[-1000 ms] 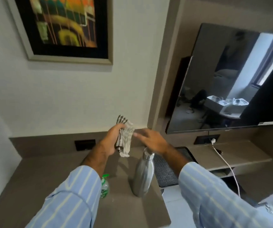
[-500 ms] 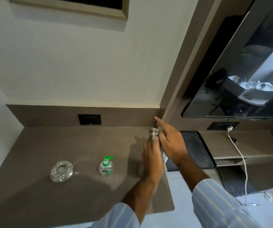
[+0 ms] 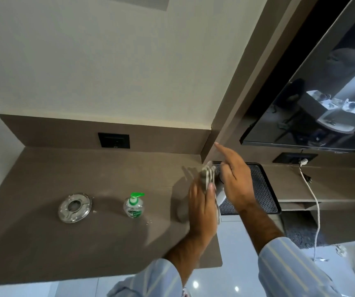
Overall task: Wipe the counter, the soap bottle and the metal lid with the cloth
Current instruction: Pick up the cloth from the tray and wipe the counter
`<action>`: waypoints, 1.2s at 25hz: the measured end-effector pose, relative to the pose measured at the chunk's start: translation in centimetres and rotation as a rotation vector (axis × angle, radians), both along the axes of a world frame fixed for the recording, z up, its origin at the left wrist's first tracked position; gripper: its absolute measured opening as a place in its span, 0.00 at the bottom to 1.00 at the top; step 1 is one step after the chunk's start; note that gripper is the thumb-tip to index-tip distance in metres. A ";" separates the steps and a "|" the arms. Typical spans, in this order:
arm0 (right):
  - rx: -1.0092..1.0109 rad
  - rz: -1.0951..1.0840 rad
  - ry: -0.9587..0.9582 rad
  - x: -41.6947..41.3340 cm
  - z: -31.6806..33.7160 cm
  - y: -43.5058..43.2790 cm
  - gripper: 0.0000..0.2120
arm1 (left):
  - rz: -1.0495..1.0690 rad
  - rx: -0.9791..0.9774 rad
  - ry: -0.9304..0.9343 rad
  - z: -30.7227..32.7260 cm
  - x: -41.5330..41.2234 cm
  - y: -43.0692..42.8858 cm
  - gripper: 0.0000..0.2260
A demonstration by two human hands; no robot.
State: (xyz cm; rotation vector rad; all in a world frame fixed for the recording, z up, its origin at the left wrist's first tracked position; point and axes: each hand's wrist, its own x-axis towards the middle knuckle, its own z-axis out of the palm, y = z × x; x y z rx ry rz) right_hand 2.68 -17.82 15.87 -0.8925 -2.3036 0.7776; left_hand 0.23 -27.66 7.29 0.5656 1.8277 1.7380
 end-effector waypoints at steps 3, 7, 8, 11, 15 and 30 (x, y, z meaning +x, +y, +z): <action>-0.014 -0.035 0.011 0.7 0.0 0.1 0.26 | 0.091 -0.117 0.137 -3.3 1.1 -1.8 0.26; -0.007 -0.044 -0.023 1.1 0.0 0.3 0.26 | 0.105 -0.166 -0.067 -0.4 -2.7 1.2 0.20; -0.006 -0.043 -0.028 1.0 0.0 0.2 0.26 | 0.070 -0.124 0.013 0.9 -2.6 1.9 0.22; -0.013 -0.031 -0.046 0.5 0.2 0.0 0.25 | 0.034 -0.079 0.337 1.5 0.5 2.3 0.27; -0.011 -0.020 -0.080 1.4 0.5 0.2 0.26 | 0.041 -0.195 0.052 -1.6 -2.0 0.5 0.19; 0.035 0.144 -0.127 -2.5 0.3 -2.5 0.29 | -0.007 -0.204 -0.334 -1.2 -8.0 0.8 0.16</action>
